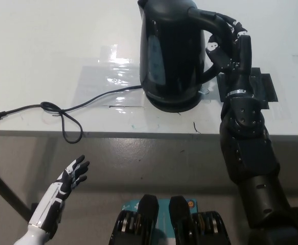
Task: A kettle and its base are kept separately on the desk infront of the robot and the robot uses its right hand to lift the kettle by its handle and places it on its base to align it correctly.
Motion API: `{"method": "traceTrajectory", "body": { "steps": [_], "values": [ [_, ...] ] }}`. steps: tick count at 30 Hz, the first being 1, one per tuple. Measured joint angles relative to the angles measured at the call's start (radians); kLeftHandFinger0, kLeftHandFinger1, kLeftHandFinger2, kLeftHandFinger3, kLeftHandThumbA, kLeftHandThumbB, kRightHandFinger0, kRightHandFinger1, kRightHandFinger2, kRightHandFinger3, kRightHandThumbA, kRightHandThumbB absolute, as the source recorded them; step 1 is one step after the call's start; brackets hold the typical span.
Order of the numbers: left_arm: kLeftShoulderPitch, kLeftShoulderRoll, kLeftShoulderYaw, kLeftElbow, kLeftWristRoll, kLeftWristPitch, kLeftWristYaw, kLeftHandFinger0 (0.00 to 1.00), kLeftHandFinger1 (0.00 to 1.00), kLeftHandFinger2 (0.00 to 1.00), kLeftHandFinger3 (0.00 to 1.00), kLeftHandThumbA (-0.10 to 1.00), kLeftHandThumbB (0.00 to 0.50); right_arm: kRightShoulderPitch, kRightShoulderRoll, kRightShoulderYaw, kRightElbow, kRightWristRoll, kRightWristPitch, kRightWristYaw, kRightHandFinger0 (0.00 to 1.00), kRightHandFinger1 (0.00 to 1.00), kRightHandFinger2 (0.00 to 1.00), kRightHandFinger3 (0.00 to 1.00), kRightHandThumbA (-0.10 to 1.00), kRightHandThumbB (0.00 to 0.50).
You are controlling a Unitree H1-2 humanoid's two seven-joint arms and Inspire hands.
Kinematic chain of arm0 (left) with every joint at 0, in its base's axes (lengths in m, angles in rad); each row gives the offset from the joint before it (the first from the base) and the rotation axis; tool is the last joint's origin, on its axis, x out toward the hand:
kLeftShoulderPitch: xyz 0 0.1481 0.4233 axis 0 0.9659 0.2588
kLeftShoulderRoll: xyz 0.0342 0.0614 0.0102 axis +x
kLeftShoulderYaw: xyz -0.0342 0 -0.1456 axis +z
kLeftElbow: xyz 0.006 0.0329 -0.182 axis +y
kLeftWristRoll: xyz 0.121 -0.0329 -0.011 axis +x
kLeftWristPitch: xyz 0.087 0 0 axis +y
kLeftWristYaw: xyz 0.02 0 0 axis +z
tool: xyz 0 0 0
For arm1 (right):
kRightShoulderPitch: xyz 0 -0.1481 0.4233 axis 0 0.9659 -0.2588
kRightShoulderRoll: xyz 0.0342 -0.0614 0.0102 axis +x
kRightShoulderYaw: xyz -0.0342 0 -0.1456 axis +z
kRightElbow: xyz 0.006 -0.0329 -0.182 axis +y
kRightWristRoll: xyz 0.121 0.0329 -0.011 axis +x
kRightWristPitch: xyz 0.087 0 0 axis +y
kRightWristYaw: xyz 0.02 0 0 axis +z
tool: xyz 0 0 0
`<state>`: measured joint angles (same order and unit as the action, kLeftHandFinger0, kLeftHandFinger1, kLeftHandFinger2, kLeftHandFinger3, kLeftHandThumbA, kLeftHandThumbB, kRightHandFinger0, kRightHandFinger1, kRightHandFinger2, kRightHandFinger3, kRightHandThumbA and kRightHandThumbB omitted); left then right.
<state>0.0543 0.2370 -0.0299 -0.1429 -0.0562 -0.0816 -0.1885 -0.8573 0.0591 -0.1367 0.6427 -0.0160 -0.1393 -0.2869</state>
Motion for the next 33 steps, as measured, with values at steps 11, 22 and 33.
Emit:
{"method": "traceTrajectory", "body": {
  "steps": [11, 22, 33],
  "values": [
    [0.000, 0.000, 0.000, 0.000, 0.000, -0.001, -0.007, 1.00, 1.00, 1.00, 1.00, 1.00, 0.040, -0.015, -0.008, 0.000, 0.064, 0.000, -0.066, -0.008, 0.00, 0.23, 0.67, 0.68, -0.10, 0.088],
    [0.000, 0.000, 0.000, 0.000, 0.001, -0.001, -0.007, 1.00, 1.00, 1.00, 1.00, 1.00, 0.025, -0.026, -0.011, 0.001, 0.093, -0.002, -0.091, -0.015, 0.00, 0.21, 0.64, 0.71, -0.10, 0.091],
    [-0.003, 0.000, 0.000, 0.000, 0.001, -0.001, -0.007, 1.00, 1.00, 1.00, 1.00, 1.00, 0.025, -0.012, -0.015, 0.007, 0.080, -0.008, -0.102, -0.015, 0.00, 0.24, 0.65, 0.74, -0.10, 0.092]
  ]
}}
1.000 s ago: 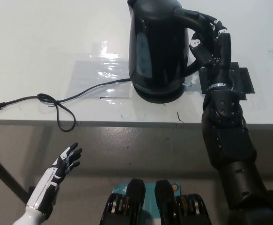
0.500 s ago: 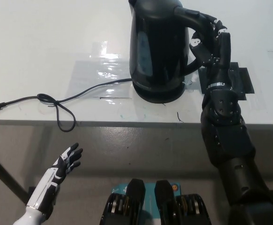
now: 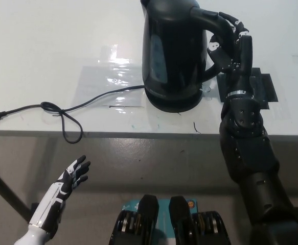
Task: A kettle and its base are kept separately on the desk infront of the robot and the robot uses its right hand to lift the kettle by its handle and places it on its base to align it correctly.
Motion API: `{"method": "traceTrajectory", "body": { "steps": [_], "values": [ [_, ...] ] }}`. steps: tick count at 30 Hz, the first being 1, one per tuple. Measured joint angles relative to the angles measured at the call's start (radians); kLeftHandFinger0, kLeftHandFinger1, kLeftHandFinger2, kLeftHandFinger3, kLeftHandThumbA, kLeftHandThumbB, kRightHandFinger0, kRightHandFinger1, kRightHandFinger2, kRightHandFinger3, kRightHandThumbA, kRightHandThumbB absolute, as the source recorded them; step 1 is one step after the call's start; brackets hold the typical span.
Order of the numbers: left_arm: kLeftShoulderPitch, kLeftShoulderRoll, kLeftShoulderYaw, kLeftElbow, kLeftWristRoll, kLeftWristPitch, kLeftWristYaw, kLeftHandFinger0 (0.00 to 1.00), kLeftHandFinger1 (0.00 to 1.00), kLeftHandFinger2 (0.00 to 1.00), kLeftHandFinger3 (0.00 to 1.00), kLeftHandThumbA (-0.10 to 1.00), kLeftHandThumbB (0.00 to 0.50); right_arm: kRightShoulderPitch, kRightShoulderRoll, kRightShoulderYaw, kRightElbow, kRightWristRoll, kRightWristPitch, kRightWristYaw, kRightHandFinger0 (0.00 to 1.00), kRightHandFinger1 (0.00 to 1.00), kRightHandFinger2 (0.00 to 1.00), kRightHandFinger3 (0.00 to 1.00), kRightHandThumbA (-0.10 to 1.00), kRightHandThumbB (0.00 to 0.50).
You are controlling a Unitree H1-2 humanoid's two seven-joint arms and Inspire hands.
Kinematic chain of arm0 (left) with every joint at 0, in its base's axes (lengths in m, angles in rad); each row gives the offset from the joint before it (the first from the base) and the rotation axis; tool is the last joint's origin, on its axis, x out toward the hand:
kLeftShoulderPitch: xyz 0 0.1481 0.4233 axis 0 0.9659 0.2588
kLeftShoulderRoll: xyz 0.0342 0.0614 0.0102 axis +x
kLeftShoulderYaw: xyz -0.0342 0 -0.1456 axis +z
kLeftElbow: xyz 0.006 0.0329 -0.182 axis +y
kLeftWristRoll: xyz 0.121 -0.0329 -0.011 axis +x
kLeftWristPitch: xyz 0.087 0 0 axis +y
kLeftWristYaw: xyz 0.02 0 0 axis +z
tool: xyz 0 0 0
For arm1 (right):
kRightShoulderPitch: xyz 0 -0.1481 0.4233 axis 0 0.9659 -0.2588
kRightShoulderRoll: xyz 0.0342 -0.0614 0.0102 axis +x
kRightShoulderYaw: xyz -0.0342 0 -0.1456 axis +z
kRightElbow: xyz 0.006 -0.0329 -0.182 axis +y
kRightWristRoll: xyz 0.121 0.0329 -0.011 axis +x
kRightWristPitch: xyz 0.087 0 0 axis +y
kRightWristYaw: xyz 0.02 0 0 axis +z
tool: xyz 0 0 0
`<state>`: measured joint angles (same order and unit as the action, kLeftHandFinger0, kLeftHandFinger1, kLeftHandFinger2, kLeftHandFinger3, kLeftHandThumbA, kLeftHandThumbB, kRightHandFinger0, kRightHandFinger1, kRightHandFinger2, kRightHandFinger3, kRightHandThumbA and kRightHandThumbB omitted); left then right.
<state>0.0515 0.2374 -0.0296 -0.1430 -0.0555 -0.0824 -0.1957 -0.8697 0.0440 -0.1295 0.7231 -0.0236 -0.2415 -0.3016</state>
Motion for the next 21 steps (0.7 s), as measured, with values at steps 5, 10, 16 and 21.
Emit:
{"method": "traceTrajectory", "body": {
  "steps": [5, 10, 16, 21],
  "values": [
    [-0.003, 0.001, 0.000, 0.000, 0.000, 0.000, 0.000, 1.00, 1.00, 1.00, 1.00, 1.00, 0.030, 0.036, -0.008, 0.005, -0.047, -0.007, -0.003, 0.002, 0.00, 0.21, 0.63, 0.74, -0.10, 0.064],
    [-0.006, 0.001, 0.000, 0.000, 0.000, 0.000, 0.000, 1.00, 1.00, 1.00, 1.00, 1.00, 0.031, 0.073, -0.008, 0.005, -0.096, -0.006, -0.005, 0.006, 0.00, 0.21, 0.62, 0.73, -0.10, 0.065],
    [-0.010, 0.001, 0.000, 0.000, 0.000, 0.000, 0.000, 1.00, 1.00, 1.00, 1.00, 1.00, 0.030, 0.097, -0.009, 0.005, -0.128, 0.006, -0.006, 0.018, 0.00, 0.19, 0.59, 0.71, -0.10, 0.065],
    [-0.010, 0.001, 0.000, 0.000, 0.000, 0.000, 0.000, 1.00, 1.00, 1.00, 1.00, 1.00, 0.028, 0.100, -0.009, 0.005, -0.129, 0.009, -0.009, 0.020, 0.00, 0.21, 0.59, 0.70, -0.10, 0.075]
  ]
}}
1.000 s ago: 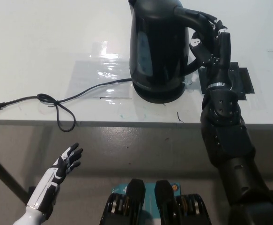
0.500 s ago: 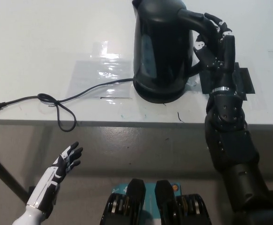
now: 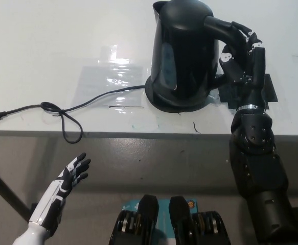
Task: A kettle and its base are kept separately on the desk infront of the robot and the robot uses its right hand to lift the kettle by its handle and places it on its base to align it correctly.
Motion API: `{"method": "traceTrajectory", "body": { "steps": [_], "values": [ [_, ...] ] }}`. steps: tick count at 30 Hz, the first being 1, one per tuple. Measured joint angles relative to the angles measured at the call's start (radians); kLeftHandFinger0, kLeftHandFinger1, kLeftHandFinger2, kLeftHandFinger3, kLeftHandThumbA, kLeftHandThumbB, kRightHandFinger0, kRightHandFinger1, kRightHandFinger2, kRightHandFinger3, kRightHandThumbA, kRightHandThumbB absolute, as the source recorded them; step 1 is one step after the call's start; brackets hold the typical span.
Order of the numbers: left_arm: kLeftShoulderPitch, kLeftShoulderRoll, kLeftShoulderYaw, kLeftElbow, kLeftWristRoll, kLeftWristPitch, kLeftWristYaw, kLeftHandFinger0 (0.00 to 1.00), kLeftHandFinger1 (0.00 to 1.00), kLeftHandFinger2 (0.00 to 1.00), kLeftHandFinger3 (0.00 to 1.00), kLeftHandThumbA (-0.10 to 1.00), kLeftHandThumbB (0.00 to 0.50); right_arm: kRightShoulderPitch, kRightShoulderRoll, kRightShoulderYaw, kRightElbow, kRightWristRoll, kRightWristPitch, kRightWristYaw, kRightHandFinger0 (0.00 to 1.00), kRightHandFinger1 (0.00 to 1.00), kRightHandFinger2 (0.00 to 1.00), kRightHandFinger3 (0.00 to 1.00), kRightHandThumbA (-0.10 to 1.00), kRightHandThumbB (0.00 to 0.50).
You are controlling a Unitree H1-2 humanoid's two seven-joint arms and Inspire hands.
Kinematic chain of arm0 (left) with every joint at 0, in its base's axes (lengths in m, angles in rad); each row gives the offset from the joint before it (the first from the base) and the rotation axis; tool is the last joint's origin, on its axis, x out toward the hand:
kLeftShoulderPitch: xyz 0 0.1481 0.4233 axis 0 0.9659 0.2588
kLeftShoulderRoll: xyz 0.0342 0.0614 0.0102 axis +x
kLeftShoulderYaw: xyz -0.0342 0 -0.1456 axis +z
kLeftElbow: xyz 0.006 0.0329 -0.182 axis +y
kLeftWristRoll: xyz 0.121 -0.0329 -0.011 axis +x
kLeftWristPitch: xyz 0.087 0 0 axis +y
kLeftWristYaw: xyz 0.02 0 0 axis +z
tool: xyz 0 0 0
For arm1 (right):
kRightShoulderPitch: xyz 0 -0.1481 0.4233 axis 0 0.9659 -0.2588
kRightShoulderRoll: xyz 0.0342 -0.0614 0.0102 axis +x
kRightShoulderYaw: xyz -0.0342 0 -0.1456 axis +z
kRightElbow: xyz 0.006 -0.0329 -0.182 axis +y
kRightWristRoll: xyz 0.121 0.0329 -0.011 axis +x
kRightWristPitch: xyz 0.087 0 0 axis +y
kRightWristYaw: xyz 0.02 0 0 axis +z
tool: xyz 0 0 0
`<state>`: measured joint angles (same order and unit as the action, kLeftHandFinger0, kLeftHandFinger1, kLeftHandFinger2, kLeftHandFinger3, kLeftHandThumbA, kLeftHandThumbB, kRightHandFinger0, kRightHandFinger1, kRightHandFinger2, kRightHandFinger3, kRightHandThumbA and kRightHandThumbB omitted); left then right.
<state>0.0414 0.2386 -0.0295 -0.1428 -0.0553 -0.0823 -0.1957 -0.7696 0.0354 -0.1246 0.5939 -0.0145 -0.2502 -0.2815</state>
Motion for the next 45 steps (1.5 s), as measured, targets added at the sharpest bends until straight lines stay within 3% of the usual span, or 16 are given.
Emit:
{"method": "traceTrajectory", "body": {
  "steps": [6, 10, 14, 19, 32, 33, 34, 35, 36, 37, 39, 45],
  "values": [
    [0.000, 0.000, 0.000, -0.001, 0.000, 0.001, 0.000, 1.00, 1.00, 1.00, 1.00, 1.00, 0.012, 0.000, 0.002, 0.000, 0.009, 0.001, -0.009, -0.001, 0.00, 0.20, 0.58, 0.68, -0.10, 0.089],
    [-0.001, 0.001, 0.000, -0.001, 0.000, 0.001, 0.000, 1.00, 1.00, 1.00, 1.00, 1.00, 0.019, -0.003, 0.007, 0.001, 0.039, -0.003, -0.038, -0.009, 0.00, 0.13, 0.53, 0.66, -0.10, 0.111],
    [-0.001, 0.002, 0.000, -0.001, -0.001, 0.002, 0.000, 1.00, 1.00, 1.00, 1.00, 1.00, 0.012, -0.022, 0.020, 0.016, 0.096, -0.021, -0.077, -0.038, 0.00, 0.16, 0.58, 0.67, -0.10, 0.103],
    [-0.001, 0.003, 0.000, -0.001, 0.000, 0.001, -0.001, 1.00, 1.00, 1.00, 1.00, 1.00, 0.033, -0.038, 0.035, 0.037, 0.144, -0.047, -0.103, -0.065, 0.00, 0.15, 0.58, 0.68, -0.10, 0.107],
    [-0.010, 0.006, 0.000, -0.001, -0.001, 0.001, -0.002, 1.00, 1.00, 1.00, 1.00, 1.00, 0.018, -0.064, 0.038, 0.043, 0.187, -0.064, -0.117, -0.102, 0.00, 0.19, 0.62, 0.71, -0.10, 0.113],
    [-0.011, 0.006, 0.000, -0.001, -0.001, 0.002, -0.002, 1.00, 1.00, 1.00, 1.00, 1.00, 0.017, -0.064, 0.038, 0.043, 0.187, -0.064, -0.117, -0.102, 0.06, 0.29, 0.74, 0.81, -0.04, 0.171],
    [-0.011, 0.006, 0.000, -0.001, -0.001, 0.002, -0.003, 1.00, 1.00, 1.00, 1.00, 1.00, 0.017, -0.064, 0.037, 0.044, 0.187, -0.064, -0.118, -0.102, 0.24, 0.48, 0.91, 0.97, 0.19, 0.249],
    [-0.012, 0.006, 0.000, -0.001, -0.001, 0.002, -0.004, 1.00, 1.00, 1.00, 1.00, 1.00, 0.016, -0.064, 0.034, 0.046, 0.187, -0.064, -0.118, -0.098, 0.54, 0.81, 1.00, 1.00, 0.46, 0.437],
    [-0.011, 0.006, 0.000, -0.001, -0.001, 0.002, -0.005, 1.00, 1.00, 1.00, 1.00, 1.00, 0.017, -0.064, 0.031, 0.049, 0.187, -0.062, -0.118, -0.090, 0.93, 1.00, 1.00, 1.00, 0.57, 0.487],
    [-0.012, 0.006, 0.000, -0.001, -0.001, 0.002, -0.007, 1.00, 1.00, 1.00, 1.00, 1.00, 0.018, -0.064, 0.024, 0.055, 0.187, -0.060, -0.117, -0.077, 1.00, 1.00, 1.00, 1.00, 0.67, 0.499],
    [-0.011, 0.006, 0.000, 0.000, -0.001, 0.003, -0.009, 1.00, 1.00, 1.00, 1.00, 1.00, 0.015, -0.061, 0.006, 0.063, 0.185, -0.048, -0.113, -0.045, 1.00, 1.00, 1.00, 1.00, 0.74, 0.500],
    [-0.011, 0.005, 0.000, 0.001, -0.001, 0.004, -0.010, 1.00, 1.00, 1.00, 1.00, 1.00, 0.012, -0.040, -0.036, 0.088, 0.181, -0.019, -0.090, 0.050, 1.00, 1.00, 1.00, 1.00, 0.75, 0.500]
  ]
}}
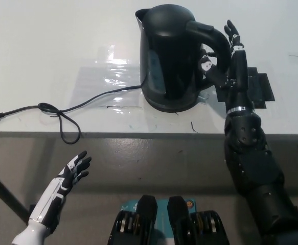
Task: A kettle and its base are kept separately on the desk infront of the robot and the robot uses its right hand to lift the kettle by its handle and places it on its base to align it correctly.
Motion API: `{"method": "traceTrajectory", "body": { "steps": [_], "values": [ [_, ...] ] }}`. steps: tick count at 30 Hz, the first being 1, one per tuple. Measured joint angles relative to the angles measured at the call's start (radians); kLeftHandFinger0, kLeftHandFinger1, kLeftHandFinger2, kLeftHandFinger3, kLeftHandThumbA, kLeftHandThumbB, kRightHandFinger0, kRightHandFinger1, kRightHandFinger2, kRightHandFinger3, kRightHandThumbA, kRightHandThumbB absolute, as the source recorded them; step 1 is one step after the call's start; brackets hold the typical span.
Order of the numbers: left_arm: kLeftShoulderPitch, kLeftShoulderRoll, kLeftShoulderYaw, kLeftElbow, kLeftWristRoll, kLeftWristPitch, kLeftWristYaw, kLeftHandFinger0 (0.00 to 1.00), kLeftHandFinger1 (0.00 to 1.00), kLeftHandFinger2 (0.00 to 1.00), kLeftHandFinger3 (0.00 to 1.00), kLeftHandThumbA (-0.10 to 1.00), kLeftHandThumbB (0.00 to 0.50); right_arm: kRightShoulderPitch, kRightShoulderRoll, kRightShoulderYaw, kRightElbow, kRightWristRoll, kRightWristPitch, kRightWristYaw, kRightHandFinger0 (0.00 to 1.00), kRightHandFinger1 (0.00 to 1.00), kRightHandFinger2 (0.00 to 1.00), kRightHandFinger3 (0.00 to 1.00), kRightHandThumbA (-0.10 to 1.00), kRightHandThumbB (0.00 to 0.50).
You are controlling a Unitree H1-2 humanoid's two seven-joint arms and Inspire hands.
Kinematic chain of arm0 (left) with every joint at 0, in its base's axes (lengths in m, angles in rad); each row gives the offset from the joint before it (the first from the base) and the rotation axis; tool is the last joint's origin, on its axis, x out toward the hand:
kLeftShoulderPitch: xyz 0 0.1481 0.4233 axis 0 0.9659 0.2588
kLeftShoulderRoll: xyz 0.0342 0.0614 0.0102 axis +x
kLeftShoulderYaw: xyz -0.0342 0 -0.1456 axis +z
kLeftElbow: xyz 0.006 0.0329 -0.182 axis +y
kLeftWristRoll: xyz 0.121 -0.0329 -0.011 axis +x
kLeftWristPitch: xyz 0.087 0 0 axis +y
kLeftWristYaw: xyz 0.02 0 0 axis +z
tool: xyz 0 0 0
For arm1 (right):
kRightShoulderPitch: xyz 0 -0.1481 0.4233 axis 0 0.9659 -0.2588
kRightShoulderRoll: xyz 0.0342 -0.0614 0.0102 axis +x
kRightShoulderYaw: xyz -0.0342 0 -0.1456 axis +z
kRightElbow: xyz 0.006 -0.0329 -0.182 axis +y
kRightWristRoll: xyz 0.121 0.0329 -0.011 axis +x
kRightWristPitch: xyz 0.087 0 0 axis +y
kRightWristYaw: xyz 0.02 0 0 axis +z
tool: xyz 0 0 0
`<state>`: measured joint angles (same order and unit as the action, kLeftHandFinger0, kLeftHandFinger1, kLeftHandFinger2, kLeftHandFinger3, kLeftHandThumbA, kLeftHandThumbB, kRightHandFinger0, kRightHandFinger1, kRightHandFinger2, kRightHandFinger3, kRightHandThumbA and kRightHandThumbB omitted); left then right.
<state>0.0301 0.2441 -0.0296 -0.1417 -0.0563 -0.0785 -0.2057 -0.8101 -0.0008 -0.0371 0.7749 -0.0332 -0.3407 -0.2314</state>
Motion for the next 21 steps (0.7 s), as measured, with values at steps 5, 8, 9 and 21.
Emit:
{"method": "traceTrajectory", "body": {
  "steps": [5, 8, 9, 21],
  "values": [
    [0.000, 0.000, 0.000, 0.002, 0.000, 0.000, 0.000, 1.00, 1.00, 1.00, 1.00, 1.00, 0.024, 0.025, -0.028, 0.001, -0.020, 0.066, 0.033, 0.113, 1.00, 1.00, 1.00, 1.00, 0.71, 0.500],
    [0.000, 0.000, 0.000, 0.002, 0.000, 0.001, 0.000, 1.00, 1.00, 1.00, 1.00, 1.00, 0.015, 0.030, -0.037, -0.005, -0.033, 0.105, 0.051, 0.169, 1.00, 1.00, 1.00, 1.00, 0.67, 0.500],
    [0.000, 0.000, 0.000, 0.002, 0.000, 0.001, 0.000, 1.00, 1.00, 1.00, 1.00, 1.00, 0.015, 0.031, -0.039, -0.009, -0.039, 0.125, 0.059, 0.189, 1.00, 1.00, 1.00, 1.00, 0.66, 0.500],
    [0.000, 0.000, 0.000, 0.002, 0.000, 0.001, 0.000, 1.00, 1.00, 1.00, 1.00, 1.00, 0.018, 0.033, -0.041, -0.087, -0.155, 0.337, 0.181, 0.387, 1.00, 1.00, 1.00, 1.00, 0.69, 0.500]
  ]
}}
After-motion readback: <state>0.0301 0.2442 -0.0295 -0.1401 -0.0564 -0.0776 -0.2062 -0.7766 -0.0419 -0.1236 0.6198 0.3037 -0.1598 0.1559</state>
